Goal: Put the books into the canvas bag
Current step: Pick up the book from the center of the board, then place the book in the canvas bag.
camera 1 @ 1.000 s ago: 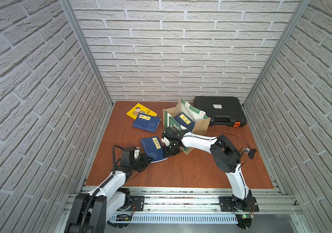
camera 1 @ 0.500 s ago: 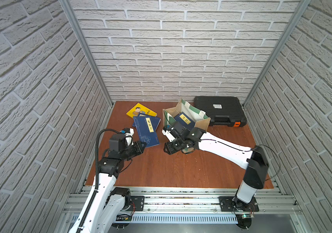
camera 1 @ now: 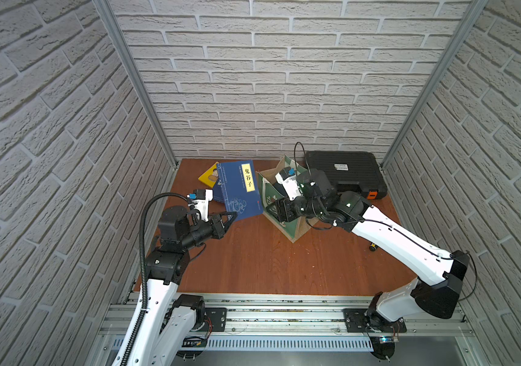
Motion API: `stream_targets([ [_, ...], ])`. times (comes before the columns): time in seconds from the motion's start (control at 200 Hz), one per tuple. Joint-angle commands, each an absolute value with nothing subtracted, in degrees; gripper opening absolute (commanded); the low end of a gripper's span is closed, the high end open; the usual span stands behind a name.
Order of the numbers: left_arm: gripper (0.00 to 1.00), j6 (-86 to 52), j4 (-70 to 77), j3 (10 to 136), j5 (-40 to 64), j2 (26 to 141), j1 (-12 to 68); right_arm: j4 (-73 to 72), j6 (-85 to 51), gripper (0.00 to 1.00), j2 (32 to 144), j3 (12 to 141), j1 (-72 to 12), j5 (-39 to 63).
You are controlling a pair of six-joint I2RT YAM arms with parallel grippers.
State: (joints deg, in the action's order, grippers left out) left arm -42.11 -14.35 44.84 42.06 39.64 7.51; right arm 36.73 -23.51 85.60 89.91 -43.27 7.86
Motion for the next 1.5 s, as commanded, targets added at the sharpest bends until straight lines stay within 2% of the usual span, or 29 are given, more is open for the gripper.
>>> stream_targets([
  [0.0,0.0,-52.76,11.02,41.78,51.32,39.45,7.16,32.61,-26.4,0.67,84.95,90.26,-41.19,14.16],
  [0.12,0.0,-60.72,23.04,39.07,53.67,41.12,7.25,27.97,-29.27,0.69,84.29,88.47,-39.65,20.43],
  [0.375,0.0,-64.7,29.67,37.43,56.48,43.6,7.69,23.85,-33.1,0.69,87.62,90.36,-38.79,30.5],
  [0.515,0.0,-68.26,34.07,39.28,59.59,47.02,7.73,23.51,-36.35,0.67,91.03,93.98,-37.59,39.57],
  [0.57,0.0,-68.33,33.84,39.66,59.52,47.67,7.82,22.4,-38.0,0.58,91.73,94.27,-37.29,42.6],
  [0.675,0.0,-66.36,32.08,38.76,58.54,47.59,7.91,18.58,-41.46,0.19,90.79,91.97,-36.87,42.69],
  [0.715,0.0,-64.26,28.09,39.03,58.54,47.57,7.91,18.74,-41.7,0.08,89.85,91.58,-36.68,41.87],
  [0.795,0.0,-59.49,18.6,39.79,55.88,47.47,7.89,20.9,-39.32,0.06,87.57,91.46,-36.47,39.04],
  [0.85,0.0,-58.34,17.75,39.55,54.95,47.59,8.01,23.28,-36.8,0.06,86.4,91.87,-36.32,37.07],
  [0.9,0.11,-57.94,17.12,39.7,54.44,47.99,8.02,26.65,-34.25,0.06,86.05,93.25,-36.09,34.84],
  [0.985,0.21,-57.11,16.26,40.69,53.18,49.52,8.25,32.46,-30.77,0.05,86.6,96.96,-35.41,32.65],
  [1.05,0.41,-56.98,15.4,41.58,51.26,51.08,8.45,37.1,-28.48,0.06,87.46,100.59,-34.54,30.8],
  [1.155,0.56,-56.57,10.47,44.04,44.22,53.64,9.84,44.09,-25.52,0.06,89.04,107.17,-31.29,27.41],
  [1.285,0.61,-55.76,-2.3,48.57,28.07,57.26,13.79,50.23,-21.56,0.05,91.21,113.46,-25.8,23.63],
  [1.495,0.69,-53.32,-4.61,54.56,10.41,64.11,26.99,56.44,-12.85,0.06,95.73,117.09,-22.56,12.64],
])
